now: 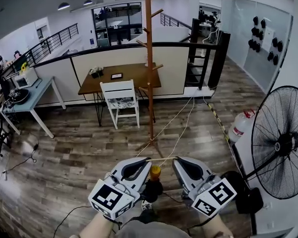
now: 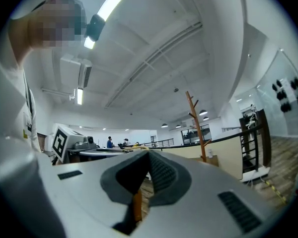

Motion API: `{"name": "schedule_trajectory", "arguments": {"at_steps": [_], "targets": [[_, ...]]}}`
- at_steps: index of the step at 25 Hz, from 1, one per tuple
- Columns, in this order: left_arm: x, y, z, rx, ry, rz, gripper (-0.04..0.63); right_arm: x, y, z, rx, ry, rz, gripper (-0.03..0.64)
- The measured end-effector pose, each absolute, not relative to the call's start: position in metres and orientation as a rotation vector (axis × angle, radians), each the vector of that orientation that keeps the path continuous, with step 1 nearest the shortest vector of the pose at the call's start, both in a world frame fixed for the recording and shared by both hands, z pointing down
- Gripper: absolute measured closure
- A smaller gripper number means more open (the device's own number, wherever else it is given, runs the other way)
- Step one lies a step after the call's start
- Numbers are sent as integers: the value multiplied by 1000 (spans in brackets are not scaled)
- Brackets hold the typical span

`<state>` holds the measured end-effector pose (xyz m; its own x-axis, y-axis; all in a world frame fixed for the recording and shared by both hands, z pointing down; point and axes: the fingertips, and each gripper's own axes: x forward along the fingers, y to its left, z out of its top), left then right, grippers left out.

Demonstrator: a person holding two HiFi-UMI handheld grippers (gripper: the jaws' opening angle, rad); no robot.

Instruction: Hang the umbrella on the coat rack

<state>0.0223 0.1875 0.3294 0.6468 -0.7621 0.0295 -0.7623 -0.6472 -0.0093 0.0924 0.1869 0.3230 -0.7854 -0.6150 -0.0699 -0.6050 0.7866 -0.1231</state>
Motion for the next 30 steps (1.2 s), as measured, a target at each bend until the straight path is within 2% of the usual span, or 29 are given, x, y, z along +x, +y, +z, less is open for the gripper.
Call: {"name": "schedule_trajectory", "arguments": {"at_steps": [19,30], "targets": [[-57,-42,305,2908,-1219,-26,591,13,-41,298,-1053,2792,-132,614],[-70,-144,307,2901,-1261,-50,591,1,-142,299,-939,2825,-75,614]]}}
